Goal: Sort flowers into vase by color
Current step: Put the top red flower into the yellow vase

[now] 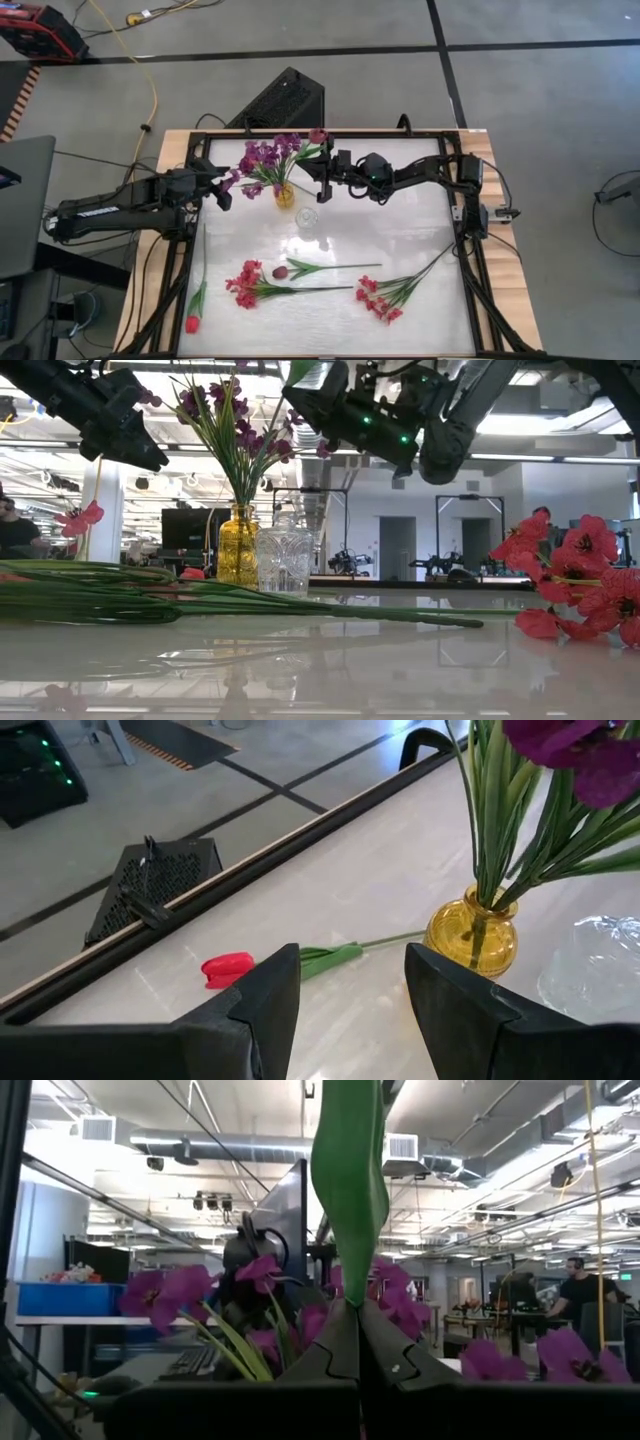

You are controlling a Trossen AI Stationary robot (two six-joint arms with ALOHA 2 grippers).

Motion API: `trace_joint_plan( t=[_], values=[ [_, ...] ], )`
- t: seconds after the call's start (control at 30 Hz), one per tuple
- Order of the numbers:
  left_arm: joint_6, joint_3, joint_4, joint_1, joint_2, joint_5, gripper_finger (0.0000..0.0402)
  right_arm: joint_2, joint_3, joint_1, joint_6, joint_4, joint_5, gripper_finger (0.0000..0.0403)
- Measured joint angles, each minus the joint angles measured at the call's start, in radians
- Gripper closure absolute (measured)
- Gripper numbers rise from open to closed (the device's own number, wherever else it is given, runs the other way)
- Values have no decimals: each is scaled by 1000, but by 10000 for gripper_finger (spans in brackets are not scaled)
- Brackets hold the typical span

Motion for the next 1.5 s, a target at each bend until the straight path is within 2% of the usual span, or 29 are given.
trace_joint_plan(
  t=[0.23, 0.43, 1.0, 1.5],
  values=[
    [-8, 0, 0, 0, 0, 0, 231, 0, 0, 5, -2, -17, 5, 388],
    [-14, 0, 4, 0, 0, 0, 231, 0, 0, 29, -66, -28, 48, 387],
    [-16, 0, 0, 0, 0, 0, 231, -1, 36, 33, -91, -138, 48, 387],
    [-16, 0, -1, 0, 0, 10, 231, 0, 36, 27, -122, -342, 47, 387]
  ],
)
